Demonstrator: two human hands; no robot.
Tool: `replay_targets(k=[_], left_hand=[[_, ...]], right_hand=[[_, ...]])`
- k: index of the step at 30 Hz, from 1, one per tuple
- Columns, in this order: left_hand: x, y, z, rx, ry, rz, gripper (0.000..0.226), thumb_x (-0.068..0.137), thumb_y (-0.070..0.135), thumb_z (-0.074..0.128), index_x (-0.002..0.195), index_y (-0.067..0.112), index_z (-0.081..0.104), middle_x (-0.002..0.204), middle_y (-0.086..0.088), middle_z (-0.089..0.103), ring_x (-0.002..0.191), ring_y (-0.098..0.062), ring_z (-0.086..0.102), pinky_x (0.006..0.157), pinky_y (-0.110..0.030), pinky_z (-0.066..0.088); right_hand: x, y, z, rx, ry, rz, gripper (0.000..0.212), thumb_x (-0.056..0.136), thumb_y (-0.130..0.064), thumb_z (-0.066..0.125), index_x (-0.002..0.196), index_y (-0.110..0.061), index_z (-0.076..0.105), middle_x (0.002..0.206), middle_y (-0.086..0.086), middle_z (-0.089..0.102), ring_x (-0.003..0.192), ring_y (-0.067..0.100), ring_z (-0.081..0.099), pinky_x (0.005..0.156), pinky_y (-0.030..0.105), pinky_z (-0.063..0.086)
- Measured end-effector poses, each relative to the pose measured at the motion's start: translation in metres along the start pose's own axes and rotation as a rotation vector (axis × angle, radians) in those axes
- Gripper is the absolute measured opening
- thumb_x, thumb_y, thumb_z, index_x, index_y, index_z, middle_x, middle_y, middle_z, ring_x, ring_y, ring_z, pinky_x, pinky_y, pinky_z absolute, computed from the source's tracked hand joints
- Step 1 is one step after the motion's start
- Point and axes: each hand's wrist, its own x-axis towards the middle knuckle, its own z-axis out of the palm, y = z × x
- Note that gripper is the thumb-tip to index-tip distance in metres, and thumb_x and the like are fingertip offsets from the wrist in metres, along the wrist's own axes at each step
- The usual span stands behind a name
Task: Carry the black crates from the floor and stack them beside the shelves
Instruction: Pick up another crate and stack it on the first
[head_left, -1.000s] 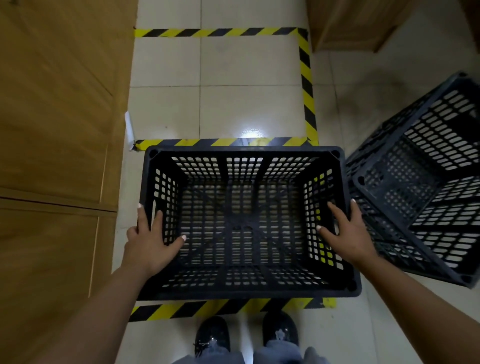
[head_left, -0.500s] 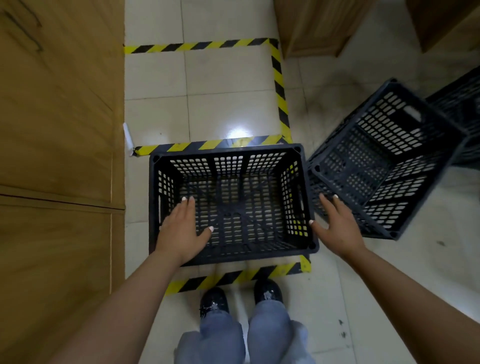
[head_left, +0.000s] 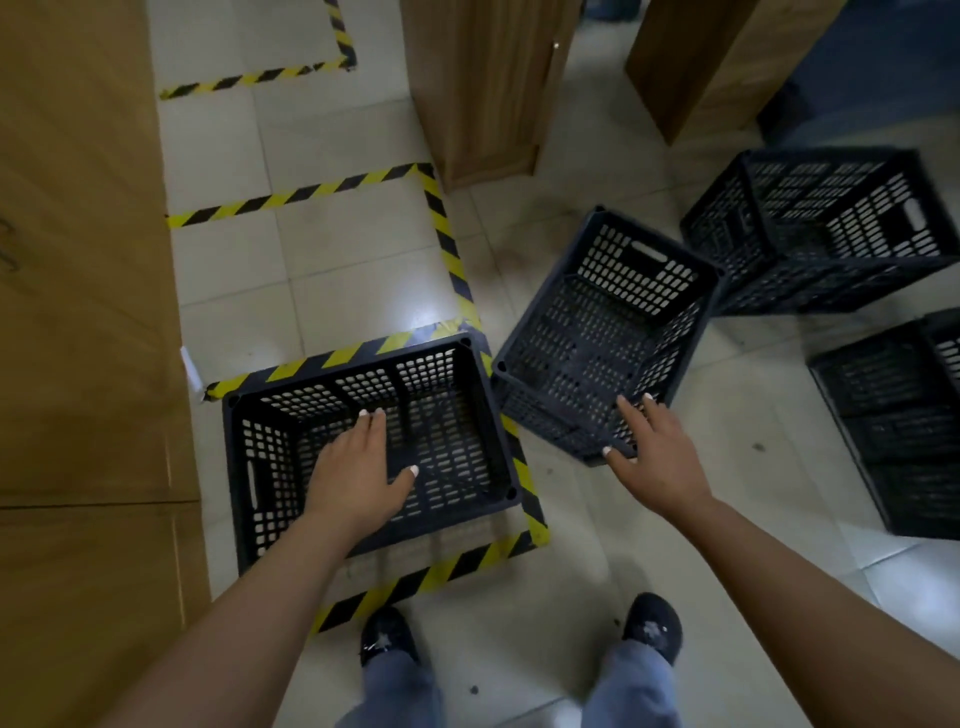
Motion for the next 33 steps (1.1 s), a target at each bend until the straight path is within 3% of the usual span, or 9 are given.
replay_targets(k=[9,16,22,33], left_hand=[[0.008,0.193,0.030,-0.019,0.014,0.023,0.082,0.094,0.057,0.035,0.154,0.013,0.001,0.162,-0.009,0.003,0.145,-0.028,0.019,0.116,-0.039,0.024],[0.037,0.315,0.045,-0.085,0.031,-0.012,0.078,0.096,0.055,0.035,0.154,0.015,0.002,0.162,-0.008,0.006,0.145,-0.028,0.017,0.117,-0.041,0.020],[0.062,0.348,0.041,-0.099,0.063,-0.009,0.077,0.096,0.054,0.034,0.154,0.014,0.003,0.161,-0.010,0.006,0.146,-0.026,0.015,0.117,-0.041,0.016],[0.122,0.331,0.004,-0.126,0.078,-0.124,0.076,0.096,0.055,0.032,0.154,0.013,0.005,0.161,-0.010,0.010,0.146,-0.026,0.017,0.118,-0.041,0.017]], right_hand=[[0.015,0.128,-0.076,-0.022,-0.047,-0.206,0.075,0.084,-0.052,0.043,0.151,-0.024,0.024,0.159,0.015,0.018,0.146,0.032,0.019,0.118,0.042,0.020],[0.041,0.206,-0.137,-0.073,-0.006,-0.328,0.070,0.091,-0.036,0.057,0.151,-0.023,0.024,0.160,0.014,0.015,0.147,0.032,0.014,0.119,0.039,0.014],[0.083,0.216,-0.166,-0.067,0.026,-0.331,0.069,0.092,-0.039,0.055,0.151,-0.025,0.023,0.160,0.012,0.015,0.148,0.029,0.012,0.120,0.040,0.014],[0.186,0.182,-0.201,-0.222,-0.080,-0.383,0.070,0.095,-0.045,0.047,0.153,-0.028,0.014,0.162,0.007,0.006,0.149,0.024,0.003,0.120,0.037,0.010]])
